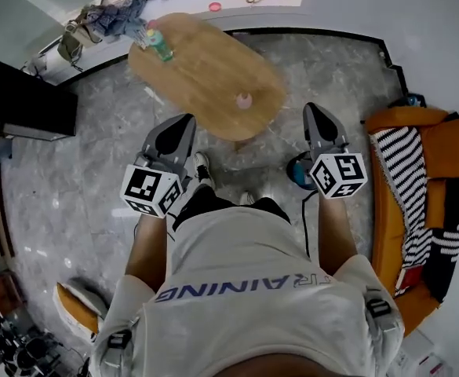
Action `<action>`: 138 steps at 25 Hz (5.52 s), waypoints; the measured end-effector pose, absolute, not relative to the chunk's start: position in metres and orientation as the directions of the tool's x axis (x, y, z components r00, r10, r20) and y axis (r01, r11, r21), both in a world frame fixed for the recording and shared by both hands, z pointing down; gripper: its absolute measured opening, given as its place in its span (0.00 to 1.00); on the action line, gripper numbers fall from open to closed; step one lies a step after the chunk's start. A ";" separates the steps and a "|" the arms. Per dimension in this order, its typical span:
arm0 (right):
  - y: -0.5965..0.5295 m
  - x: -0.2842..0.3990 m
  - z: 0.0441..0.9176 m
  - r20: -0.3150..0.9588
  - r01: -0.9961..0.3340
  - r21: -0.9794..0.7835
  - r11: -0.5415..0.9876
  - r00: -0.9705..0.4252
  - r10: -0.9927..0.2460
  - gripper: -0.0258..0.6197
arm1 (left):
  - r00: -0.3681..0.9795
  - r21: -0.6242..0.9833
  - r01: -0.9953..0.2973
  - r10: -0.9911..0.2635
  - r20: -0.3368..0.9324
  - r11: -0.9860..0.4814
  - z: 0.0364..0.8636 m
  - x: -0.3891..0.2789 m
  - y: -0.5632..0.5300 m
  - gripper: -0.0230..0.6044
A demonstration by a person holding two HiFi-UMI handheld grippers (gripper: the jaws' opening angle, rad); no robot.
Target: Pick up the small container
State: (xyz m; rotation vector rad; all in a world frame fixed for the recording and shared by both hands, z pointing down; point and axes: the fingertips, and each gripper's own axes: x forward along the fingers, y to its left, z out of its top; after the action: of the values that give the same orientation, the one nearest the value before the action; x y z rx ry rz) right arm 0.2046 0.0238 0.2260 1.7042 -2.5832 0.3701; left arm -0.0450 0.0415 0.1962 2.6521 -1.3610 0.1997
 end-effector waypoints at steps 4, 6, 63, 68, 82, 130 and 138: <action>0.000 0.210 0.230 0.181 -0.941 -0.160 0.298 -0.325 -0.928 0.06 | 0.649 0.111 -0.760 -0.739 0.179 -0.640 0.206 -0.038 -0.006 0.04; -0.015 0.204 0.232 0.198 -0.950 -0.156 0.272 -0.300 -0.933 0.06 | 0.672 0.125 -0.740 -0.717 0.185 -0.661 0.210 -0.041 -0.031 0.04; -0.152 0.129 0.410 0.506 -0.864 -0.159 0.477 -0.486 -0.712 0.84 | 0.642 0.175 -0.756 -0.665 0.380 -0.630 0.339 -0.036 -0.182 0.04; -0.162 0.114 0.473 0.533 -0.860 -0.241 0.449 -0.504 -0.679 0.83 | 0.647 0.204 -0.749 -0.628 0.433 -0.630 0.403 -0.032 -0.190 0.04; -0.190 0.095 0.672 0.583 -0.862 -0.157 0.481 -0.474 -0.660 0.85 | 0.665 0.254 -0.725 -0.553 0.502 -0.640 0.557 -0.027 -0.204 0.04; -0.210 0.071 0.817 0.698 -0.839 -0.063 0.541 -0.424 -0.576 0.75 | 0.639 0.344 -0.760 -0.534 0.554 -0.552 0.640 -0.063 -0.188 0.04; -0.209 0.072 0.821 0.715 -0.834 -0.047 0.549 -0.412 -0.565 0.71 | 0.640 0.366 -0.759 -0.514 0.572 -0.538 0.648 -0.061 -0.186 0.04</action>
State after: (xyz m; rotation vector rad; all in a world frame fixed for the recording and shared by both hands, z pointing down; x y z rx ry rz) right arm 0.0724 -0.2088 0.8208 1.1214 -2.1311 0.5317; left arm -0.0612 -0.1858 0.6475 2.2612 -0.9884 0.5370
